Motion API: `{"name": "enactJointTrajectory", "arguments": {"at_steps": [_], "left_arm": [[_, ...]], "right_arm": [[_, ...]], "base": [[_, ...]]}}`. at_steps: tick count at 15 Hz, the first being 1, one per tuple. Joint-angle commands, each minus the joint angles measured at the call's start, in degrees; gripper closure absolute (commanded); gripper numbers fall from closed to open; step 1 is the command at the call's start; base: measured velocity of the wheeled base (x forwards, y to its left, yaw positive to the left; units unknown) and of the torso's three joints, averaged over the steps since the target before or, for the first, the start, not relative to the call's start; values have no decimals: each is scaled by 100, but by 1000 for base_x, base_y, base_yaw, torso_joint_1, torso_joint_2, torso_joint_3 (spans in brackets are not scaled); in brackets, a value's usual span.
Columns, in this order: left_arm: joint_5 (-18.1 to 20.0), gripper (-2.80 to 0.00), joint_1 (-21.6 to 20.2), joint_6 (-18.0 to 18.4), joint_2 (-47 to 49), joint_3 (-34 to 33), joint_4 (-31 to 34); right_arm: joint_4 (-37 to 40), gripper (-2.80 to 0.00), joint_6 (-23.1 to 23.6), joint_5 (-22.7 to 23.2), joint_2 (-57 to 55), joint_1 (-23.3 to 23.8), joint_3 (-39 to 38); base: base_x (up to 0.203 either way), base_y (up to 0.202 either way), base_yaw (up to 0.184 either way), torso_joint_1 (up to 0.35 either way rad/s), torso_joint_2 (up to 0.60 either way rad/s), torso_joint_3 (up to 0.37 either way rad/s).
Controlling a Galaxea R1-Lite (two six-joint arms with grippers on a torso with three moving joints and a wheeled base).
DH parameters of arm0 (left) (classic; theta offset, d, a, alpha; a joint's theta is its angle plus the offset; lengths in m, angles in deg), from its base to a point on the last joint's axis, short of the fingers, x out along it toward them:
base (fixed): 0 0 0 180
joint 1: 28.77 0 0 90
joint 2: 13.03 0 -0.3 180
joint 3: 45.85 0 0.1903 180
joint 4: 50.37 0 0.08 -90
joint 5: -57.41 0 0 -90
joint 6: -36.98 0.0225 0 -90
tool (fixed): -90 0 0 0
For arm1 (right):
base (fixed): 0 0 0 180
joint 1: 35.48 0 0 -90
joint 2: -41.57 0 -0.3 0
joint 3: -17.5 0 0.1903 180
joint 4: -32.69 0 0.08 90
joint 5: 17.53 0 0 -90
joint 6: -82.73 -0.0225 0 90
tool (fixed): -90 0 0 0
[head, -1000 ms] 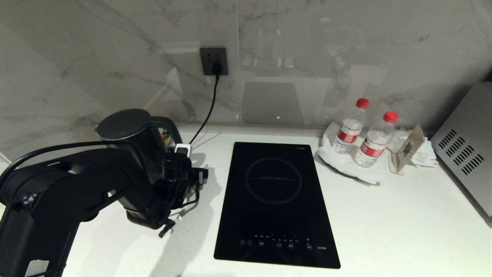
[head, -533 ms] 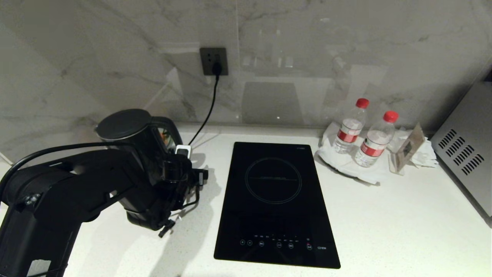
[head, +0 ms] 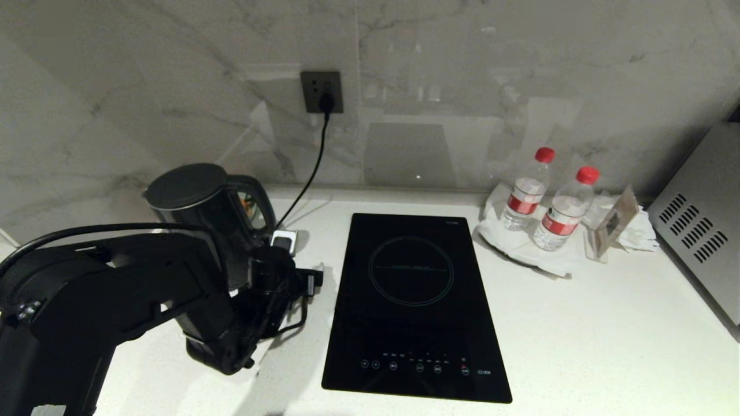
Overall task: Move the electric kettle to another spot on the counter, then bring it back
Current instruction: Finish boiling water, then pick up the kettle
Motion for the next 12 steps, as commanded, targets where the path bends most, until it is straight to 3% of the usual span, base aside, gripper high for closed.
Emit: {"name": "enactJointTrajectory", "arguments": {"at_steps": [1, 4, 12], "left_arm": [[-15, -280, 115, -2, -82, -311, -249], [-112, -280, 88, -12, -257, -660, -676], [-112, -280, 46, -116, -1380, -832, -550]], "right_arm": [[0, 0, 1, -1, 9, -2, 0], [0, 0, 1, -1, 9, -2, 0], [0, 0, 1, -1, 9, -2, 0]], "base": [[0, 0, 0, 0, 0, 0], [0, 0, 0, 0, 0, 0], [0, 0, 0, 0, 0, 0]]}}
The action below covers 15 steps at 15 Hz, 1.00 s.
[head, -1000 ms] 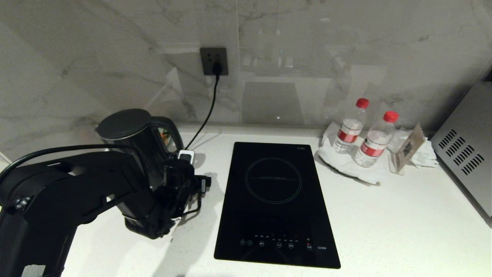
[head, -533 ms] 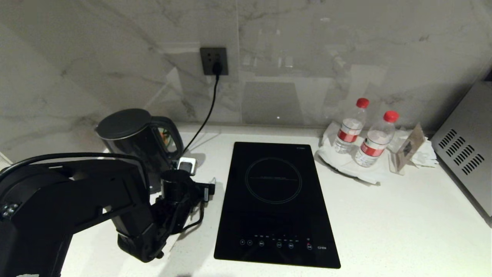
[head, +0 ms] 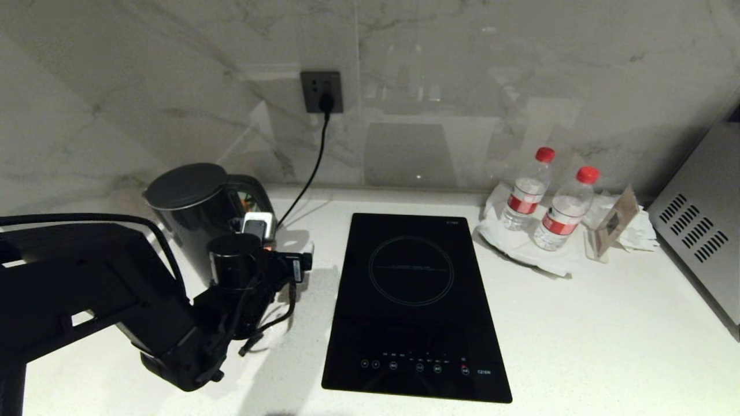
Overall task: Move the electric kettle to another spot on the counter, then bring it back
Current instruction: Pick up the kettle
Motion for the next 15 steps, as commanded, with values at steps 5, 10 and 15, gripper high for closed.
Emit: {"name": "enactJointTrajectory", "arguments": {"at_steps": [5, 10, 15], "left_arm": [[-22, -280, 1, -8, -242, 391, 265], [-17, -280, -38, -18, -49, 1045, 646], [-18, -280, -275, -10, 199, 1635, 971]], "right_arm": [[0, 0, 1, 1, 9, -2, 0], [0, 0, 1, 1, 9, -2, 0], [0, 0, 1, 1, 9, -2, 0]], "base": [[0, 0, 0, 0, 0, 0], [0, 0, 0, 0, 0, 0], [0, 0, 0, 0, 0, 0]]}}
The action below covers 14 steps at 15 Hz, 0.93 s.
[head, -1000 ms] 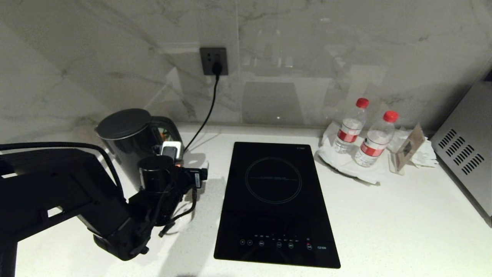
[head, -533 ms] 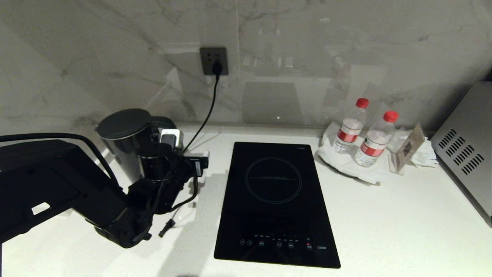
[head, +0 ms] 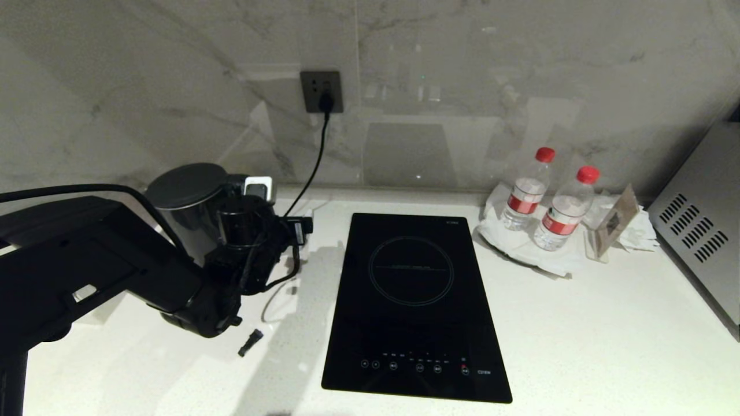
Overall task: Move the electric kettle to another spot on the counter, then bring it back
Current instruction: Pick up the kettle
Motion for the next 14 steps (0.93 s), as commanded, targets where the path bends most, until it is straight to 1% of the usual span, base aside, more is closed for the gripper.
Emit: {"name": "enactJointTrajectory", "arguments": {"at_steps": [1, 5, 8, 14], "left_arm": [[-18, -280, -78, -1, 157, 153, -3], [-13, -280, -205, -1, 249, 394, 44], [-13, -280, -312, -1, 273, 786, 426], [-4, -280, -387, -1, 440, 985, 536]], "right_arm": [[0, 0, -1, 0, 9, -2, 0], [0, 0, -1, 0, 9, -2, 0], [0, 0, -1, 0, 9, -2, 0], [0, 0, -1, 0, 9, -2, 0]], "base": [[0, 0, 0, 0, 0, 0], [0, 0, 0, 0, 0, 0], [0, 0, 0, 0, 0, 0], [0, 0, 0, 0, 0, 0]]}}
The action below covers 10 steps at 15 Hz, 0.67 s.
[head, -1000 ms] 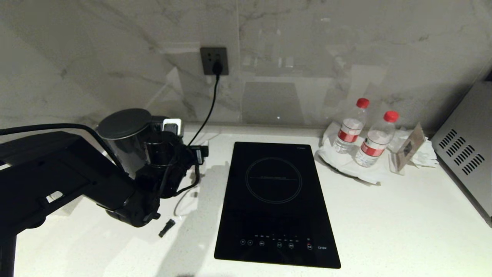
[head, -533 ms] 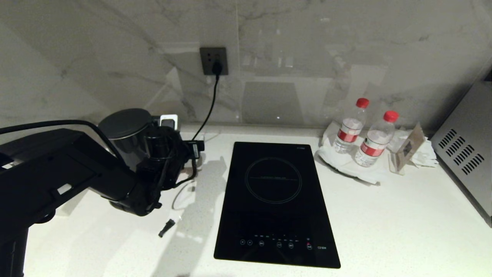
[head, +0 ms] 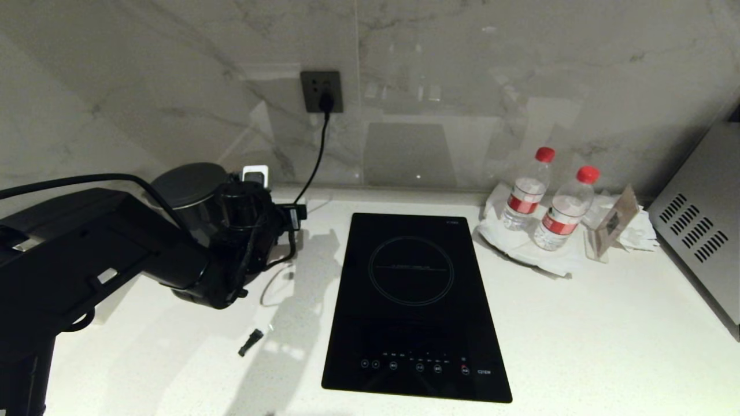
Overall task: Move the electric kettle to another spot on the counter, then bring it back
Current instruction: Pick up the kettle
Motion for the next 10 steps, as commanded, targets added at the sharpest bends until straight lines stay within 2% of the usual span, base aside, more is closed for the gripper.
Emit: {"name": "enactJointTrajectory", "arguments": {"at_steps": [1, 10], "left_arm": [[-18, -280, -46, -3, 80, 30, -34], [-27, -280, -128, -3, 54, 109, -34]], "right_arm": [[0, 0, 2, 1, 9, -2, 0], [0, 0, 2, 1, 9, -2, 0]], "base": [[0, 0, 0, 0, 0, 0], [0, 0, 0, 0, 0, 0]]}}
